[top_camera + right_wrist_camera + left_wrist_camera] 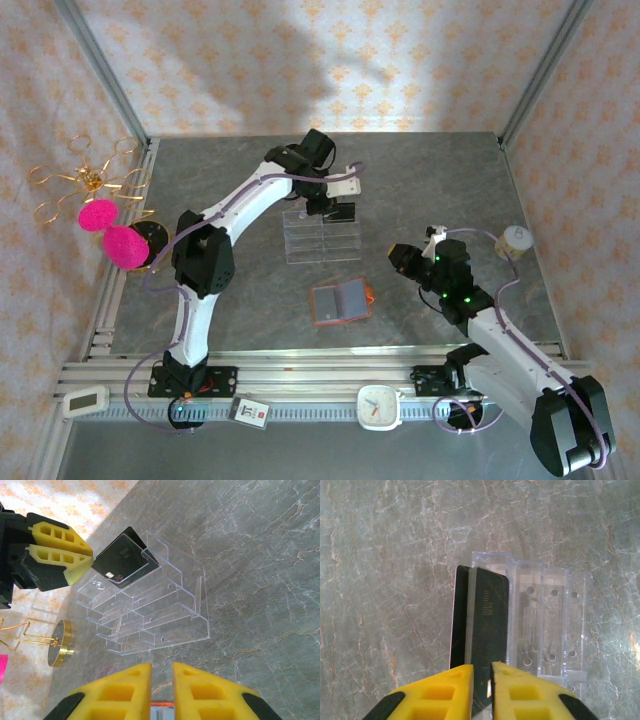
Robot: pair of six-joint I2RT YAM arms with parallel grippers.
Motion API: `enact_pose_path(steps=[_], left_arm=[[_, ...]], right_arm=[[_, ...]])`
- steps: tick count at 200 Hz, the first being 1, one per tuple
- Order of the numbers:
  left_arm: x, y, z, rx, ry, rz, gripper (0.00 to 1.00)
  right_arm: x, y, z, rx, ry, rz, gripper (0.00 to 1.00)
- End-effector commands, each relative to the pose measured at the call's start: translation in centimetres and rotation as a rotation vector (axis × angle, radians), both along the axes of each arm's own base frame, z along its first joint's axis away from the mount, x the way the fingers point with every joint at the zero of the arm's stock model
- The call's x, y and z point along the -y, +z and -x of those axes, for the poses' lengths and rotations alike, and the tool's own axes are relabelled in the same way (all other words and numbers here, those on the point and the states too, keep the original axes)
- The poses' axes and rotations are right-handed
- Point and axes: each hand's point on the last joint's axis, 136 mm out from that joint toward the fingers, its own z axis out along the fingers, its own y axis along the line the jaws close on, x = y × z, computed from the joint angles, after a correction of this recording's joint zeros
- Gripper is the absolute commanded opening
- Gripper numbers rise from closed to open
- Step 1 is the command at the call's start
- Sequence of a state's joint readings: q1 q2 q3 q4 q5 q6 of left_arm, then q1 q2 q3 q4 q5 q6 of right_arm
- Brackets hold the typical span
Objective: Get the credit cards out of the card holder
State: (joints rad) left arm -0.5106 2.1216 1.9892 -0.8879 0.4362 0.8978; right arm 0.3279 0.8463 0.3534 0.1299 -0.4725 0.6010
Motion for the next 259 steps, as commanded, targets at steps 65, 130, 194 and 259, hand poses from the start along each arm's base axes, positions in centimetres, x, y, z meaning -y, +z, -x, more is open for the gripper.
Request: enact_pose_path(steps=[65, 130, 194, 259], left_arm=[[1.6, 11.6, -0.4, 0.150, 0.156, 0.309, 0.23], [0.0, 15.6, 7.9, 0.023, 0.430, 1.051, 0.30], [-5.1, 7.3, 14.3, -0.258, 0.754, 1.240, 0.29], [-9.2, 1.9, 17.5, -0.277, 0.941, 1.237, 0.29]], right_arm=[[-1.9, 1.5, 0.0, 0.062, 0.112, 0.004, 0.32], [-8.6, 0.1, 3.2, 0.097, 0.288, 0.289, 0.40], [-14.0, -6.9, 5.9, 0.026, 0.411, 0.701, 0.41], [-16.1, -10.3, 7.5, 0.016, 0.447, 0.876, 0.41]])
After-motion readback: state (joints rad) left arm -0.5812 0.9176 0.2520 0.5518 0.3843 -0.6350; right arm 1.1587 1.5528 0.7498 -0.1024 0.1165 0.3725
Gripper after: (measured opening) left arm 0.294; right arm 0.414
